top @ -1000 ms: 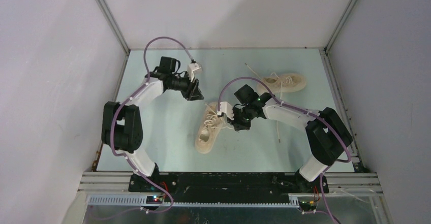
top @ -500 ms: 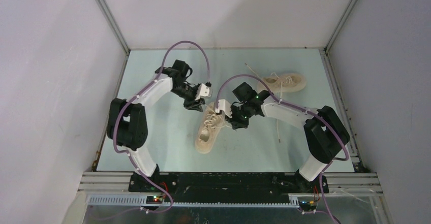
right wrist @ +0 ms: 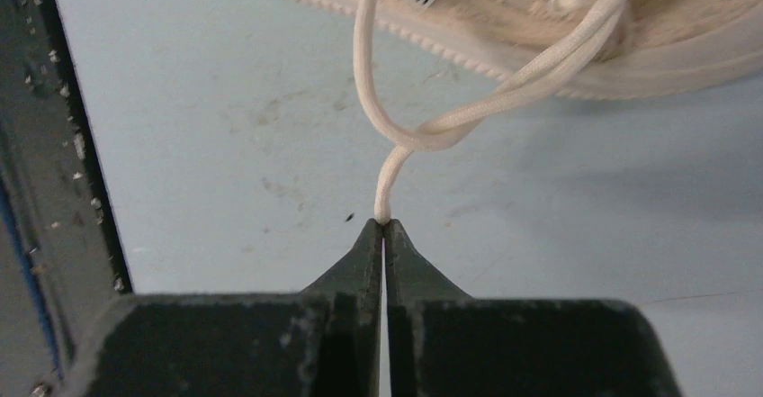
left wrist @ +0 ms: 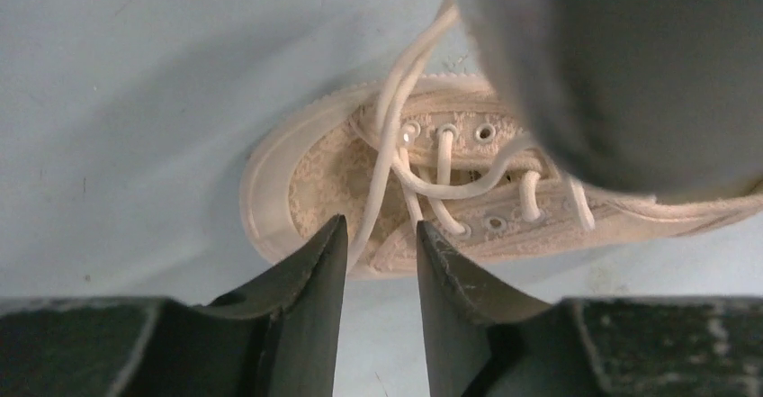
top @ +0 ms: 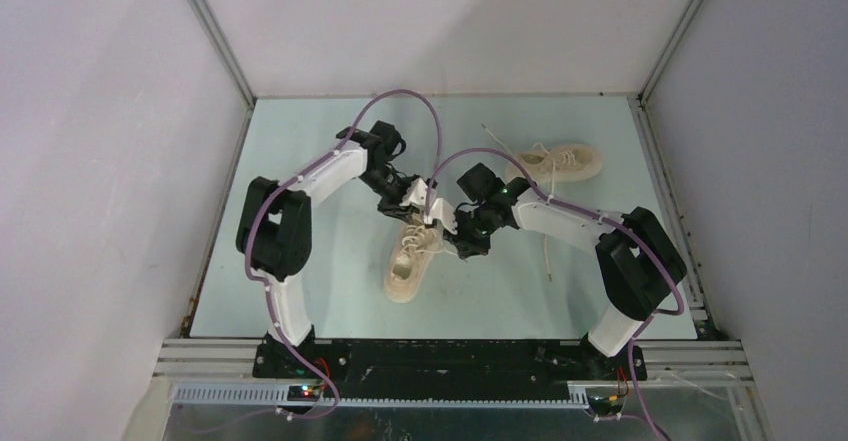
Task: Tie the shoes
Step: Tie the shoelace on the shoe.
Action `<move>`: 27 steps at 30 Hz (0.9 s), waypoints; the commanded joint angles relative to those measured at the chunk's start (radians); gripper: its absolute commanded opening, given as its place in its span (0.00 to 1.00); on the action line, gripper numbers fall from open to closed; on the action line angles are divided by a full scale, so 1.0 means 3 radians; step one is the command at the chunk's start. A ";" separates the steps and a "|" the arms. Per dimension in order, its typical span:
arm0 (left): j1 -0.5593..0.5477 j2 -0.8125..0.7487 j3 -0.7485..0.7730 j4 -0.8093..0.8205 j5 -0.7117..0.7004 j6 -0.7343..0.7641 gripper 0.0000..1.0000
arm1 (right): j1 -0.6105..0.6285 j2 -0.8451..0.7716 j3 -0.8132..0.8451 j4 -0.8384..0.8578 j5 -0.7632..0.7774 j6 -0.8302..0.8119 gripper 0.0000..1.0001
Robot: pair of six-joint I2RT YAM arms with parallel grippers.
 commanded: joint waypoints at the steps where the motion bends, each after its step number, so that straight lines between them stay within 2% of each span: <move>1: -0.0125 0.0050 -0.0056 0.0082 -0.0172 0.0130 0.38 | -0.0015 -0.0035 0.0129 0.0069 -0.0116 0.0075 0.00; 3: -0.0136 0.0001 -0.0169 0.0477 -0.0196 -0.0121 0.30 | -0.0014 -0.0036 0.0130 0.0091 -0.0132 0.0090 0.00; 6: -0.0118 -0.0094 -0.0288 0.0665 -0.0223 -0.0203 0.05 | -0.0013 -0.0034 0.0127 0.0088 -0.0123 0.0085 0.00; 8: -0.0101 -0.0164 -0.0302 0.0724 -0.0207 -0.0310 0.01 | -0.0026 -0.0056 0.0130 0.0057 -0.0120 0.0071 0.00; 15: 0.0087 -0.0552 -0.0447 0.0776 -0.0472 -0.0609 0.00 | -0.0189 -0.0224 0.0127 -0.0194 -0.0053 -0.0080 0.00; 20: 0.0504 -0.0979 -0.0838 0.0629 -0.0727 -0.0619 0.00 | -0.0333 -0.0398 0.0062 -0.0387 0.0008 -0.0152 0.00; 24: 0.0778 -0.1554 -0.1157 0.0428 -0.0836 -0.0633 0.00 | -0.0347 -0.0658 -0.0149 -0.0517 0.0080 -0.0190 0.00; 27: 0.0883 -0.1956 -0.1474 0.0500 -0.1043 -0.0679 0.00 | -0.0378 -0.0910 -0.0338 -0.0537 0.0192 -0.0220 0.00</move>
